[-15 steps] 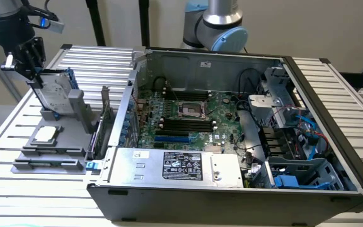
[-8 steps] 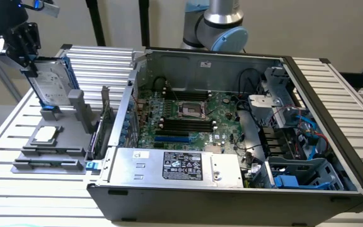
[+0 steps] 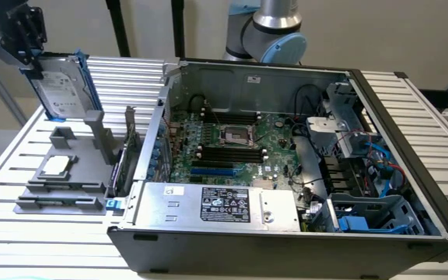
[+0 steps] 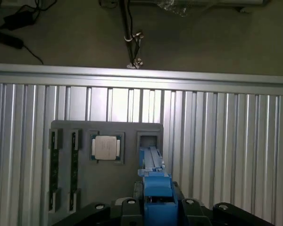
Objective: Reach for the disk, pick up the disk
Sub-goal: 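Pick up the disk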
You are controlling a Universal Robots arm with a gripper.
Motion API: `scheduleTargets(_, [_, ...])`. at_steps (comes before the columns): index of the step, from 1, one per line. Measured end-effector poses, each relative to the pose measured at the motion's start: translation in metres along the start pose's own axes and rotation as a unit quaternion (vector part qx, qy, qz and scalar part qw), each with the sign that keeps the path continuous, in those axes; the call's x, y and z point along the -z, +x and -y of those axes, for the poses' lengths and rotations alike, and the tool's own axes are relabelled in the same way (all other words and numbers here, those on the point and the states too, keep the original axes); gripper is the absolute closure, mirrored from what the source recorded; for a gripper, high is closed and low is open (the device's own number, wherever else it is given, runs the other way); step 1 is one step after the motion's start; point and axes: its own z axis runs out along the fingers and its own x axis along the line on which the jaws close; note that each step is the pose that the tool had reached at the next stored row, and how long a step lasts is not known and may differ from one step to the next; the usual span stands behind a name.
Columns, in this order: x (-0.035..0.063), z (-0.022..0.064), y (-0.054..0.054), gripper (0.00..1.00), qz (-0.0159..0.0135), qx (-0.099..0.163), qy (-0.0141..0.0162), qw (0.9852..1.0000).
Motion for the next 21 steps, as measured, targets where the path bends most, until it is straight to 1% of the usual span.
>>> scheduleTargets(10, [0.046,0.0276,0.004,0.67,0.0017,0.003,-0.0006,1.0])
scheduleTargets(21, [0.0962,0.0601,0.015,0.67,0.0065,0.003,-0.0055,1.0])
